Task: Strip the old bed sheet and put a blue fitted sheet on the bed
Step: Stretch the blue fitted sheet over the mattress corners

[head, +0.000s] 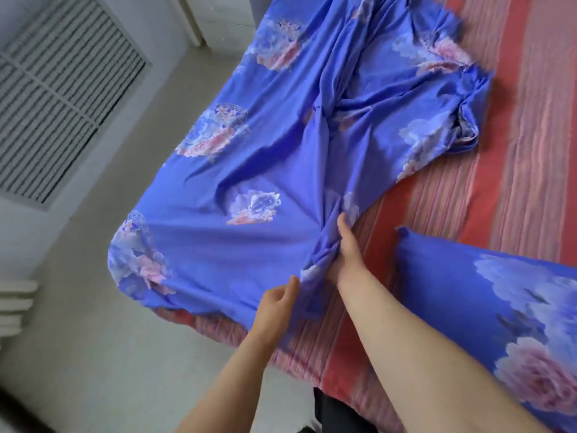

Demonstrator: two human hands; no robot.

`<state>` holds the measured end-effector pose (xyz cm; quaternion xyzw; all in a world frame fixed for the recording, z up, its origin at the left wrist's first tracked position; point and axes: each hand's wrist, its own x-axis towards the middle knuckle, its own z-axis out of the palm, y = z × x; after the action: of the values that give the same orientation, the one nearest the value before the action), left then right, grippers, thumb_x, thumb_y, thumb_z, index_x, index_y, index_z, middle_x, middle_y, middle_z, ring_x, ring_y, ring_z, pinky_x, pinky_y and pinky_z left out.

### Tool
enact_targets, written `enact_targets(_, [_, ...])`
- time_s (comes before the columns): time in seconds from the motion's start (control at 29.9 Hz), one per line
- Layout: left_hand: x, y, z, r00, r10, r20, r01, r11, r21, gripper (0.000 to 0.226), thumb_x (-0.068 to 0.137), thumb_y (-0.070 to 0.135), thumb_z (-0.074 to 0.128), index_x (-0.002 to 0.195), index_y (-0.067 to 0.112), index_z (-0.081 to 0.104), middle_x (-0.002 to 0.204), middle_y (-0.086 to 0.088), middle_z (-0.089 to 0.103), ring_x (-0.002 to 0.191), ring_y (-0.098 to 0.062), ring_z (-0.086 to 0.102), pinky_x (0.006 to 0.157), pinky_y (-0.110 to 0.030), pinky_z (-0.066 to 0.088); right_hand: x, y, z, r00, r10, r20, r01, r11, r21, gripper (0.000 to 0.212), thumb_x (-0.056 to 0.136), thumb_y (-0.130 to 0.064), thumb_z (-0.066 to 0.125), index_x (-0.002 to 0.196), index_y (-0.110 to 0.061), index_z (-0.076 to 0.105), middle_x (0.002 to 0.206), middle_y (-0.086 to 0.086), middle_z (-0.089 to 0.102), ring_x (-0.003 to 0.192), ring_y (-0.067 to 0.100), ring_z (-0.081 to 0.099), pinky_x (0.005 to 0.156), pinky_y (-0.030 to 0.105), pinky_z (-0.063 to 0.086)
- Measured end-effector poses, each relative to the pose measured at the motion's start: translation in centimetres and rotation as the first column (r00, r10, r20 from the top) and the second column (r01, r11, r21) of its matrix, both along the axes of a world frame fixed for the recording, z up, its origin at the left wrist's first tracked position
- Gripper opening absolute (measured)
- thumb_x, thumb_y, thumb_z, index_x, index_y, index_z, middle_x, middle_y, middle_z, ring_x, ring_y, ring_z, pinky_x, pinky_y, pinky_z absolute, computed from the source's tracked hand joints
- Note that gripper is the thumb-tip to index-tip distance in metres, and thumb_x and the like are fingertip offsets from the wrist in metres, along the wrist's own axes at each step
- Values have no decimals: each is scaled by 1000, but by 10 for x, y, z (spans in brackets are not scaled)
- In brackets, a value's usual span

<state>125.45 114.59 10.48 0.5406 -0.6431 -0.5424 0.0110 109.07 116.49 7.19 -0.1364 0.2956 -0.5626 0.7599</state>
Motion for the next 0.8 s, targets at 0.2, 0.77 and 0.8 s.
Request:
enact_targets(0.2, [2, 18, 15, 985, -112, 129, 125, 987, -103, 53, 98, 47, 37, 54, 19, 31, 54, 3, 32, 53, -14, 29, 48, -25, 26, -40, 69, 23, 567, -813, 131, 764, 579, 284, 55, 87, -51, 50, 139, -35, 47, 141, 4, 49, 126, 26, 50, 106, 43, 39])
enact_targets(0.77, [10, 205, -23, 924, -234, 303, 380, 656, -653, 76, 68, 64, 50, 121, 10, 57, 116, -14, 63, 106, -36, 58, 88, -45, 49, -52, 325, 87, 173, -561, -810, 957, 289, 5, 14, 83, -20, 65, 96, -22, 62, 92, 2, 66, 76, 10, 61, 74, 21, 52])
enact_targets(0.8, [-1, 232, -22, 905, -319, 283, 424, 617, -663, 91, 60, 67, 55, 131, 11, 49, 127, -13, 58, 114, -33, 56, 94, -44, 46, -44, 341, 91, 444, -670, -595, 896, 349, 275, 3, 85, -20, 64, 86, -19, 61, 82, 3, 67, 65, 10, 62, 62, 23, 54])
